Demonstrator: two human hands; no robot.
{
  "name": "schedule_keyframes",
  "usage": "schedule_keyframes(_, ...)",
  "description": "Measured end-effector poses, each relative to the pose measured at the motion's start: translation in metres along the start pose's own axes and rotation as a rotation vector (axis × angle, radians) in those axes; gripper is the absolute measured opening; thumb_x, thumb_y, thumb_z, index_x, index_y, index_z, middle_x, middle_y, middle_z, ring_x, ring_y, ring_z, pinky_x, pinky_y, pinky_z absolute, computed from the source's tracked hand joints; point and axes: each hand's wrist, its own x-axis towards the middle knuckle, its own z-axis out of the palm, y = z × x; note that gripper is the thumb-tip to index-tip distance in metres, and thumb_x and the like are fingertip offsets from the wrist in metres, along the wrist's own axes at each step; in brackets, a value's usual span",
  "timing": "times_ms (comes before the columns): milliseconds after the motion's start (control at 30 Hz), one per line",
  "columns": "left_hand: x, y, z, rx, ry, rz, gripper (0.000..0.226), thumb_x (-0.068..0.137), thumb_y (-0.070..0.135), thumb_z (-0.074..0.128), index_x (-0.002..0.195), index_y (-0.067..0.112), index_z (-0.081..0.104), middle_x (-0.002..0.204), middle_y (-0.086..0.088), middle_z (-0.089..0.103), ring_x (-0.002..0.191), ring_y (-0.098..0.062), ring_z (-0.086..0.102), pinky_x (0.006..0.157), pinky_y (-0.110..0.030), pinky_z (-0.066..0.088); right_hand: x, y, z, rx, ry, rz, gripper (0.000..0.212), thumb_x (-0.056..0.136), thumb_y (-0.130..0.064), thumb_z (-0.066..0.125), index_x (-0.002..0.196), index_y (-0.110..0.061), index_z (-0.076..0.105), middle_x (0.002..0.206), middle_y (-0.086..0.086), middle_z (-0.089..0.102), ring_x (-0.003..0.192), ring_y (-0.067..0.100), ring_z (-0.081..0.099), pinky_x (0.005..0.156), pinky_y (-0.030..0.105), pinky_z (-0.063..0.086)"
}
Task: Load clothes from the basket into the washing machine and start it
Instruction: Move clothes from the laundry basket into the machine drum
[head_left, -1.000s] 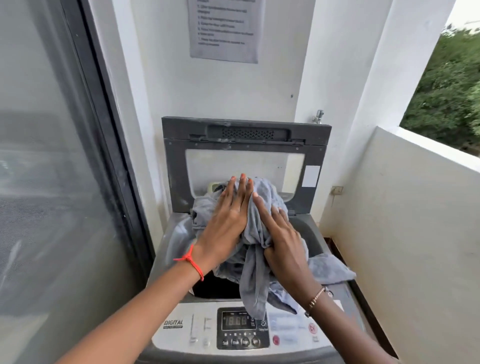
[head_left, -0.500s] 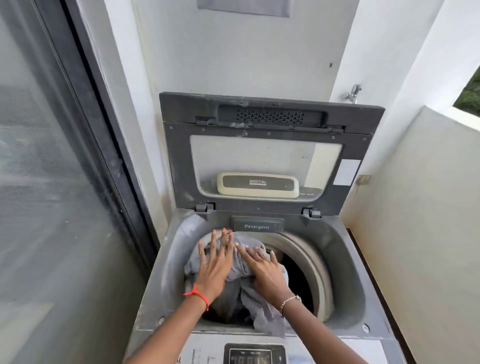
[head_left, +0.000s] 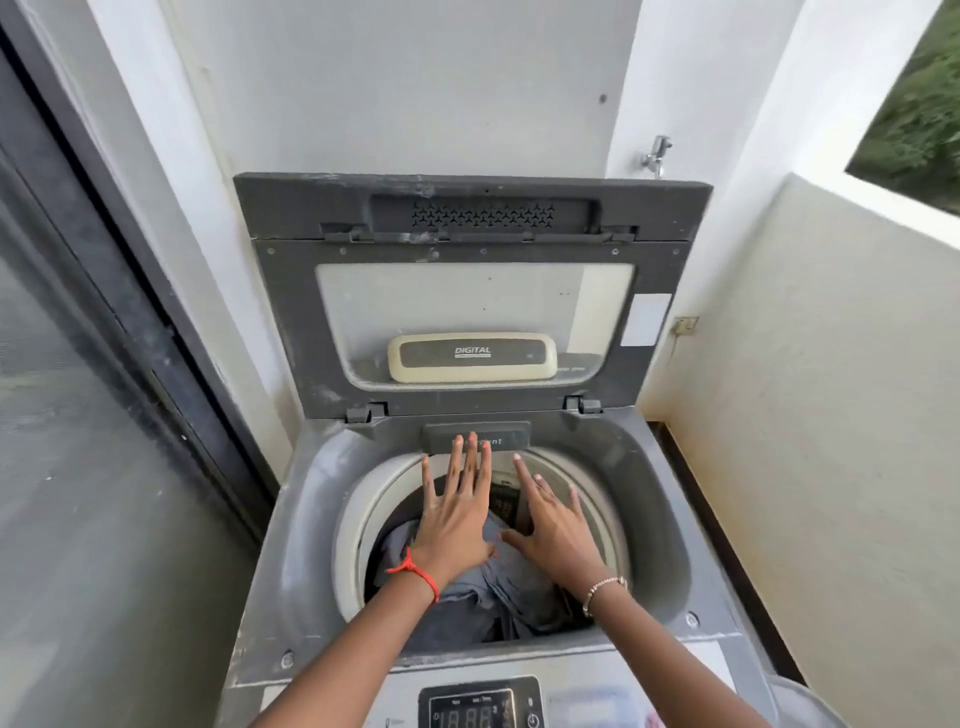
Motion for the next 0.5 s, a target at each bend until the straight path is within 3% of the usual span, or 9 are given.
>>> schedule_keyframes(133,0.009,0.049,-0.022,-0.043,0.080,0.124,0.115,0.081,0.047,0.059,0.132,0.012,-0.038,0.148,-0.009,-0.035,0.136,-0.027,-0.033,0.110,-0.060,-0.013,-0.039,0.023,-0.033,0.067,0.226,0.082,0.094,0.083,-0.051,0.053,0.141,-0.023,-0.016,0.151,-0.001,0.026,0.140,0.011,0.017,0.114,0.044,0.001)
schedule_keyframes(267,0.007,0.114,-0.033,-0.128,0.146,0.281,0.107,0.081,0.033,0.055,0.135,0.011,-0.034,0.149,-0.009,-0.033,0.136,-0.026,-0.033,0.108,-0.058,-0.015,-0.095,0.055,-0.061,0.008,0.427,0.188,0.087,0.079,-0.063,0.033,0.143,-0.022,-0.008,0.152,0.000,0.020,0.141,0.018,0.017,0.115,0.044,0.002)
schedule_keyframes(500,-0.024,0.244,-0.019,-0.268,0.089,0.564,0.106,0.077,0.020,0.056,0.136,0.014,-0.032,0.145,-0.004,-0.036,0.136,-0.023,-0.032,0.109,-0.055,-0.014,-0.224,0.125,-0.086,-0.053,0.525,0.524,0.088,0.084,-0.042,0.055,0.144,-0.020,-0.006,0.153,0.007,0.016,0.141,0.026,0.013,0.115,0.045,0.007)
